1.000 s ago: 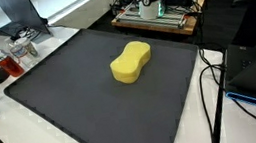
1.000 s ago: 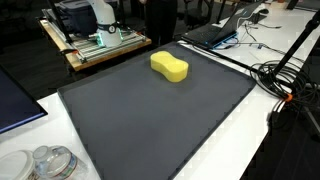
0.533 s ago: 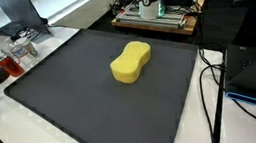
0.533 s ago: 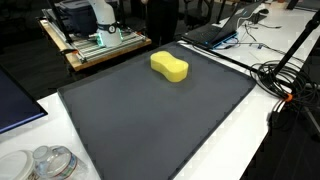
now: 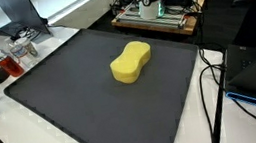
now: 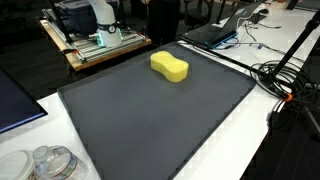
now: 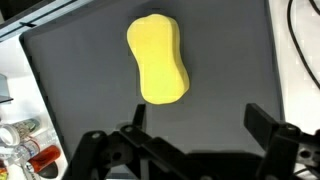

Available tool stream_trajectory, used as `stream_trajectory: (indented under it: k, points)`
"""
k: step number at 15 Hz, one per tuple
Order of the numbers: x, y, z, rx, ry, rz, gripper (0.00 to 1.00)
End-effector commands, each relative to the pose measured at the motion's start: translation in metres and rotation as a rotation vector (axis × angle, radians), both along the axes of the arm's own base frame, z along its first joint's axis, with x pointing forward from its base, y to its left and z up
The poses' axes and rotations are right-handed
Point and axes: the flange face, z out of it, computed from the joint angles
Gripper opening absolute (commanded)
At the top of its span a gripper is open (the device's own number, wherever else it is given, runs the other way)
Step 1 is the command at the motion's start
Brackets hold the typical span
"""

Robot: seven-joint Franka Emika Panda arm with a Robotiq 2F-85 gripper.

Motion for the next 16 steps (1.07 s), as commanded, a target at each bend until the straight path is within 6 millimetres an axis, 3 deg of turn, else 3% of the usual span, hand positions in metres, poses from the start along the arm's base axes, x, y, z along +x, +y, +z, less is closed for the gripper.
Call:
stream_trajectory:
  k: [1, 8, 16]
  points:
    - [0.041, -0.021, 0.000, 0.060, 0.015, -0.056, 1.00]
    - [0.100, -0.087, -0.031, 0.104, 0.019, -0.292, 1.00]
    - [0.142, -0.148, -0.059, 0.183, -0.029, -0.185, 1.00]
